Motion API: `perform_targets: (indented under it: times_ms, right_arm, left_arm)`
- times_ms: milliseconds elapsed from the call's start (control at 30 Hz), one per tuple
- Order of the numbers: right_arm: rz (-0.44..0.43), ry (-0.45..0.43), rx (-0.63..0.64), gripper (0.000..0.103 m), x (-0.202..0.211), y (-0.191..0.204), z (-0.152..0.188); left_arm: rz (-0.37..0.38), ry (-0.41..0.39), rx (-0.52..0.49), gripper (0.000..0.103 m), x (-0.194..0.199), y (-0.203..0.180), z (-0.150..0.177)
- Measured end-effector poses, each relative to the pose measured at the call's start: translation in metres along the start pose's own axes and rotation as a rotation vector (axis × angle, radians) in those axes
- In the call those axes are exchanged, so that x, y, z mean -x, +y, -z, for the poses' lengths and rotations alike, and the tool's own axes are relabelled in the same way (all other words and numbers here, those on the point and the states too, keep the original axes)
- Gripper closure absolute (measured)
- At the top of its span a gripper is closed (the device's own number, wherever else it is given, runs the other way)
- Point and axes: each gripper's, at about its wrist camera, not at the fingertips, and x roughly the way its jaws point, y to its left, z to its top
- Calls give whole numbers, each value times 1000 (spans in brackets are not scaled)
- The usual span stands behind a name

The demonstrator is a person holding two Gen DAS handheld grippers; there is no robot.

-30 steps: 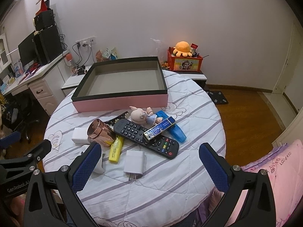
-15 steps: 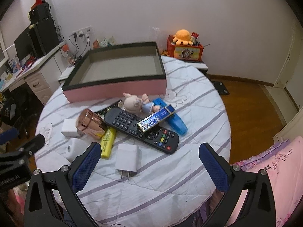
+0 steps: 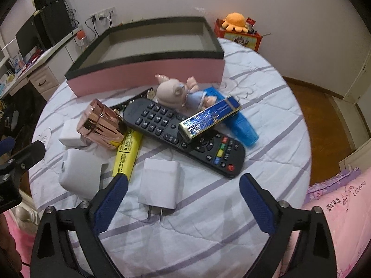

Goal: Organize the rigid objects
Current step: 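Grasp the white phone charger with the right gripper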

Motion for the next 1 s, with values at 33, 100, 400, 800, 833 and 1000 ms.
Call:
perform_targets:
  times_ms: [33, 100, 400, 800, 833, 1000]
  right_arm:
    - [-1, 10, 0, 15, -3, 1, 0]
    - [-9, 35, -3, 25, -12, 2, 0]
    - [-3, 71, -10, 27, -27, 8, -2]
    - [49, 39, 17, 63, -33, 19, 1]
    - [51, 37, 14, 62, -32, 18, 1]
    - [16, 46, -3, 63, -28, 11, 0]
  left_arm:
    - [0, 4, 0, 0, -3, 1, 0]
    - [-5, 7, 0, 0, -7, 3, 0]
    - [7, 16, -6, 0, -21, 7, -4]
    - [16, 22, -3, 0, -27, 9, -5]
    - [16, 22, -4, 0, -27, 9, -5]
    - [16, 21, -3, 0, -28, 9, -5]
